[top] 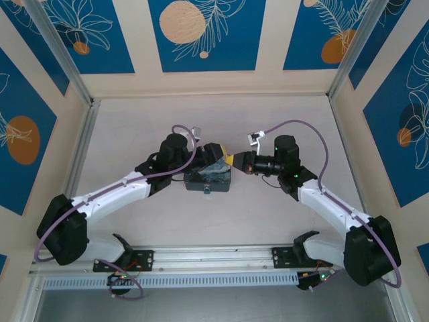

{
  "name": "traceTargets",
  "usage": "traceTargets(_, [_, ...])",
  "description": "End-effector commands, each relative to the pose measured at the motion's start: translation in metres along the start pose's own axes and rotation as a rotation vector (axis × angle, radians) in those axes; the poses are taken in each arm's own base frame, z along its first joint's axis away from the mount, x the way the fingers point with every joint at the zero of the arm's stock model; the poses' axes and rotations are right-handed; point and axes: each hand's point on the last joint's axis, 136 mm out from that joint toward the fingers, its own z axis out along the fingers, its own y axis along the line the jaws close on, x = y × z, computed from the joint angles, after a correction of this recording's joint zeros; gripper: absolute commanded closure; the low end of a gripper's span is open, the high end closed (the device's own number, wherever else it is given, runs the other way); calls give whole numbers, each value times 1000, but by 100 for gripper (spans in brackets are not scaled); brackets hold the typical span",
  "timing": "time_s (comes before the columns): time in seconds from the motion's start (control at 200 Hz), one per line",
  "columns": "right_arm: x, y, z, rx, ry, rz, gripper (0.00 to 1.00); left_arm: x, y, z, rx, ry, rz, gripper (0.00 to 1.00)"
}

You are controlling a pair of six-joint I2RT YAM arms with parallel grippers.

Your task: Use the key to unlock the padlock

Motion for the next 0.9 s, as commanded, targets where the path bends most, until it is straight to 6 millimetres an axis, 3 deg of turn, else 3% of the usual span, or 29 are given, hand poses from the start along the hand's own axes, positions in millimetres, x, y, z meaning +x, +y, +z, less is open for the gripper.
traceTargets(0.0, [6,-5,-9,131,7,-74,100,-11,0,-20,-105,-15,-63,33])
traceTargets(0.23, [11,-30,-12,435,0,-218,100,2,6,-26,-260,123,-159,32])
traceTargets(0.4, [11,-32,-7,566,-9,-339,100,14,10,-17,-290,196,-255,32])
traceTargets(0.6, [14,-22,3,603,5,-441,100,23,25,-8,-329,224,-318,36])
traceTargets(0.895, [20,-18,14,596,29,-479,100,24,31,-1,-342,222,-344,40])
